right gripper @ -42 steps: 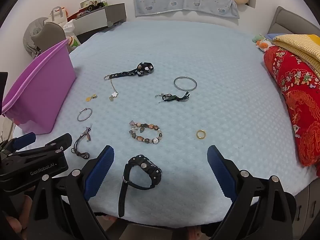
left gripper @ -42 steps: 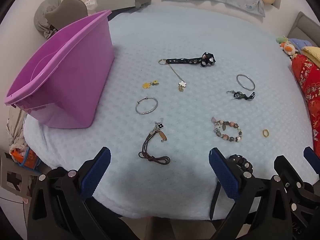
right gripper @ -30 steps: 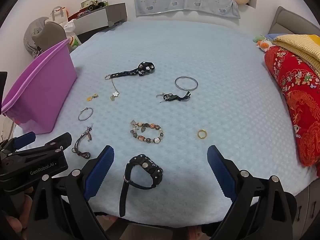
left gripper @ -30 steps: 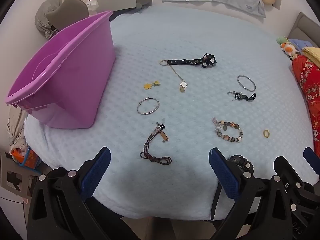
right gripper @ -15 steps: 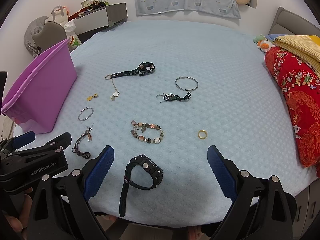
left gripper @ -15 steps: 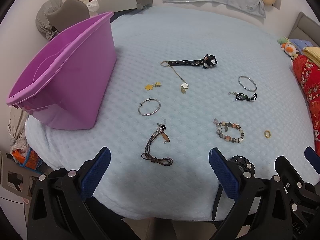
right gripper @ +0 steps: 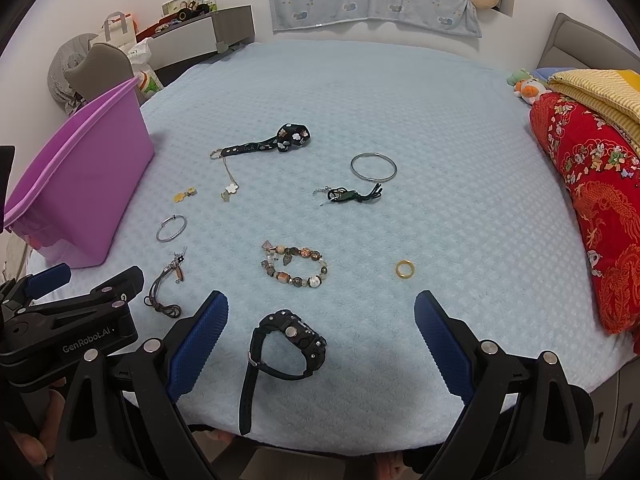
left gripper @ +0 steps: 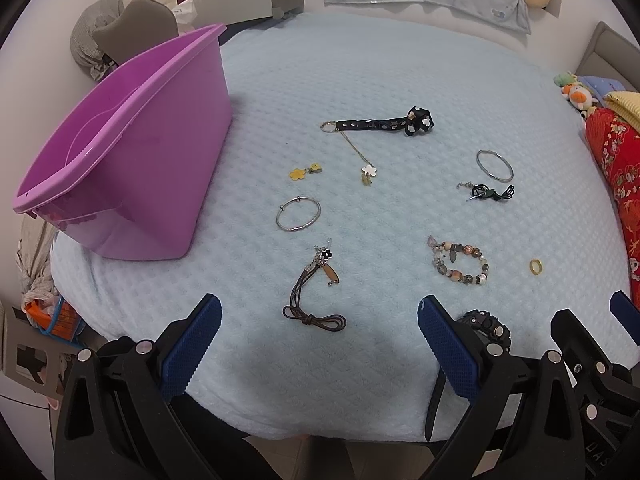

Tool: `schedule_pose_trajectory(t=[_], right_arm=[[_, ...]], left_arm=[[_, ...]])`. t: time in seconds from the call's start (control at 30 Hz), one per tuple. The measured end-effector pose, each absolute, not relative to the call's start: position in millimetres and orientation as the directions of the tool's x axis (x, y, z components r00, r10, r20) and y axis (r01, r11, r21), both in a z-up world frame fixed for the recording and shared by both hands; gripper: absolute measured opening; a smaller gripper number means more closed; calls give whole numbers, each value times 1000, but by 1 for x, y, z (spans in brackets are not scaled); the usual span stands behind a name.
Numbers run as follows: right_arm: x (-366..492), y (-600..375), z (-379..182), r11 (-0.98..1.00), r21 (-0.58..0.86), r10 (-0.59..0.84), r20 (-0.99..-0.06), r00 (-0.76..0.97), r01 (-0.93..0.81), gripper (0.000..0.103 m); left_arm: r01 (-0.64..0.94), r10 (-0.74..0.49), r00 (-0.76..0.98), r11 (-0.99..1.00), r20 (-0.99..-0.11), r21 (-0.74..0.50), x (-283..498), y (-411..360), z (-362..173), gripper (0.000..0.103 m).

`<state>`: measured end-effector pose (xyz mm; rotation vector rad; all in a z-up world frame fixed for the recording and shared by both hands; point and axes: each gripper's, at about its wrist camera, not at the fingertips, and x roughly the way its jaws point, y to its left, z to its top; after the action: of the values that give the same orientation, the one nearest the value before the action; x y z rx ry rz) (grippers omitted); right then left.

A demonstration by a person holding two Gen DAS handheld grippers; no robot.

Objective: Organize jewelry

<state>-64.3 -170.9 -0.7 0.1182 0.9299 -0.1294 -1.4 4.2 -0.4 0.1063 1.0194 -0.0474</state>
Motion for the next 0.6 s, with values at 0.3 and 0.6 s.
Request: schedule_pose_trajectory(t=[0.3, 0.6], right_arm=[[-63, -171, -2, 986, 48, -57, -806, 589, 161, 90], [-63, -171, -2, 986, 50, -55, -806, 589, 160, 90]], left_arm=[[89, 10, 523, 994, -852, 66, -2, 5, -1, 97], [91, 10, 523, 994, -852, 68, -2, 5, -2, 97]])
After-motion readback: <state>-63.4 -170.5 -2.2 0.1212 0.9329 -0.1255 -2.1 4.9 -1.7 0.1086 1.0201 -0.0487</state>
